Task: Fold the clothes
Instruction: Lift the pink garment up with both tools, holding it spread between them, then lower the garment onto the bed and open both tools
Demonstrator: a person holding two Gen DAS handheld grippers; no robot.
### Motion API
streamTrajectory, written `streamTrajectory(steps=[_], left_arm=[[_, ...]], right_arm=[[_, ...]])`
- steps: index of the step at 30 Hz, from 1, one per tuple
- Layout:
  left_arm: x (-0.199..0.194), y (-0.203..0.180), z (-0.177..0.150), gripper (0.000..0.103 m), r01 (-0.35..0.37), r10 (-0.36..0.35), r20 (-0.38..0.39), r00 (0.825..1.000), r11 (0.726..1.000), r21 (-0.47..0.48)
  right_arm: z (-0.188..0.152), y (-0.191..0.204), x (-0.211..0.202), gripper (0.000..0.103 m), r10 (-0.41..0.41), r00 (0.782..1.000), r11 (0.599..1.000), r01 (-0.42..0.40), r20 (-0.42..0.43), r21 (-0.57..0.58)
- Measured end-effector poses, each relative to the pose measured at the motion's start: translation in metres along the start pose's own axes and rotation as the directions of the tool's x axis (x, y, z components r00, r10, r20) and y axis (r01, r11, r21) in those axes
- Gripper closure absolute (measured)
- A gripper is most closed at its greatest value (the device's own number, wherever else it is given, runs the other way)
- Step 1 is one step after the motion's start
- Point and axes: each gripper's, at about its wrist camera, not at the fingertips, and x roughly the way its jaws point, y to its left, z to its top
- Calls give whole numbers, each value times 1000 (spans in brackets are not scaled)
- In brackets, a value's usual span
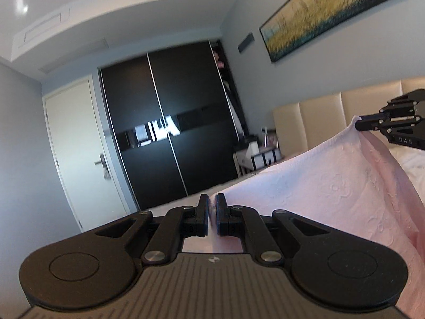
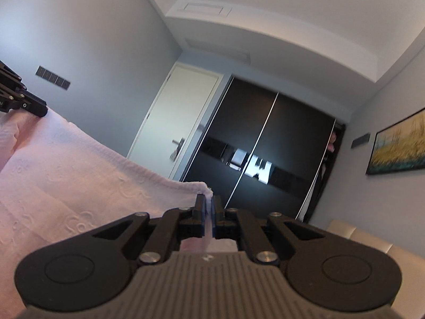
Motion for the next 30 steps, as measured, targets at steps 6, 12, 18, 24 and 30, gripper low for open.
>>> streamTrajectory(steps=[6,12,18,24,30], left_arm=[[111,14,-59,99,14,-22,-182,983,999,-41],[210,29,-109,99,23,-41,-309,950,998,-60],[304,35,-186,99,50,-101,-483,870,992,-119],[349,26,-239,99,69,-144,-572,808,986,-150],[366,18,-264,95,74,-157,-608,778,984,-159]], right_arm=[[-72,28,113,98,67,972,998,-65,-225,19],[-125,47,229,98,83,926,996,-87,-369,5],[-209,69,315,98,137,850,989,-144,-509,26],[-278,85,384,98,210,757,976,-199,-619,88],[-310,91,403,98,260,687,964,-221,-679,147]])
